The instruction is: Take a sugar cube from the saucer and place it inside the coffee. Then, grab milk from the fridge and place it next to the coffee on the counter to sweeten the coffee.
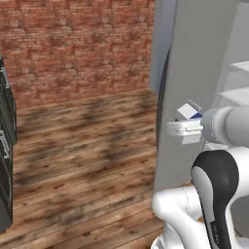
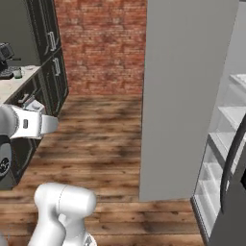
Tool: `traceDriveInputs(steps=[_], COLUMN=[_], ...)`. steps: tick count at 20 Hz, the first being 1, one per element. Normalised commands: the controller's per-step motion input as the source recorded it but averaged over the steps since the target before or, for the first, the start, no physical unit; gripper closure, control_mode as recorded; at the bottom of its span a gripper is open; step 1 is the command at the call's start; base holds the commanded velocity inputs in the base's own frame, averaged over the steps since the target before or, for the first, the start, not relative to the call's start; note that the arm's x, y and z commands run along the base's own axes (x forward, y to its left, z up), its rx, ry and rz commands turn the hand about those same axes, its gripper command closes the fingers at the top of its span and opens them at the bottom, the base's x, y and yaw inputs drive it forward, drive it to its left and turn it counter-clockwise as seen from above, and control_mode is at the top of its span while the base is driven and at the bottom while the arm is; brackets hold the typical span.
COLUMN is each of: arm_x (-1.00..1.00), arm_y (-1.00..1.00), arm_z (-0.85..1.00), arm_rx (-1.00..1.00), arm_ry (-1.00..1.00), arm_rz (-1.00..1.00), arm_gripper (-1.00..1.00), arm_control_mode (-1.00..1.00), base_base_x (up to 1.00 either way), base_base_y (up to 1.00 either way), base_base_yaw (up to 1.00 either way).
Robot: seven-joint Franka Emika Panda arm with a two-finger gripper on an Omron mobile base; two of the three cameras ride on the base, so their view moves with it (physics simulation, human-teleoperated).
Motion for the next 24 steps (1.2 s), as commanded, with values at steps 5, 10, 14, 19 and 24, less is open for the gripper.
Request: traceDriveInputs(steps=[5,10,14,19,24], arm_x=[0.0,0.0,0.0,0.0,0.0], arm_y=[0.0,0.0,0.0,0.0,0.0], arm_z=[0.0,0.0,0.0,0.0,0.0], arm_rx=[0.0,0.0,0.0,0.0,0.0], arm_ry=[0.0,0.0,0.0,0.0,0.0], arm_rz=[0.0,0.0,0.0,0.0,0.0], arm_gripper=[1.0,1.0,1.0,1.0,1.0], arm_control_mode=[1.0,1.0,1.0,1.0,1.0], base_base_x=[-0.06,0.06,0.66,0.93,1.0], base_base_y=[0.07,0.07,0.66,0.75,0.48], base_base_yaw=[0.64,0.29,0.07,0.0,0.0])
